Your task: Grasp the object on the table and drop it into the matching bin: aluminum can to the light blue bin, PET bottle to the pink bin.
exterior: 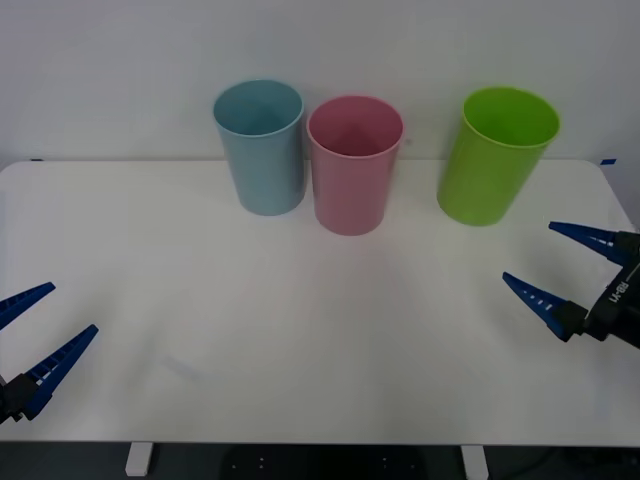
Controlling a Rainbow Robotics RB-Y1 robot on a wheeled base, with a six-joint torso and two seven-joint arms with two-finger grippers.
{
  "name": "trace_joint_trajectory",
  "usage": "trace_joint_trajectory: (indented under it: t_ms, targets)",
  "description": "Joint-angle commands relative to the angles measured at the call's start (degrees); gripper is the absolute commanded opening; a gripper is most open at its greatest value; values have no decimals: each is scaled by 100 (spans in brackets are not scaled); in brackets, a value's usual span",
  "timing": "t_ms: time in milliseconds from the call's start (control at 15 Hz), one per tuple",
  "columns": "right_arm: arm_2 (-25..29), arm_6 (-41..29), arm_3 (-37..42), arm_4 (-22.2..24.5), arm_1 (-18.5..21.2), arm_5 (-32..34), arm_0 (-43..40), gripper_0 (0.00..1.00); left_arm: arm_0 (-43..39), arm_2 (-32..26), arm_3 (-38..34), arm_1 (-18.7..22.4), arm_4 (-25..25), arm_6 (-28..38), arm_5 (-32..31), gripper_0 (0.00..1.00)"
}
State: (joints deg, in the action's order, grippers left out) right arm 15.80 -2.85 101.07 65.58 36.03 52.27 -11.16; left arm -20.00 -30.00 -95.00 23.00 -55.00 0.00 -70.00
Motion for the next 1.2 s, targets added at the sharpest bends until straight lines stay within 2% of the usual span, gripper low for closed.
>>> trace_joint_trajectory:
  t_ms: [67,533,1200]
  targets:
    - [459,30,0,-2,-114,494,-343,100,0,0,0,0,0,0,0,100]
    - [987,30,0,-63,-263,679,-1090,100,0,0,0,0,0,0,0,100]
    - [969,-14,0,-142,-316,723,-1354,100,0,0,0,0,0,0,0,100]
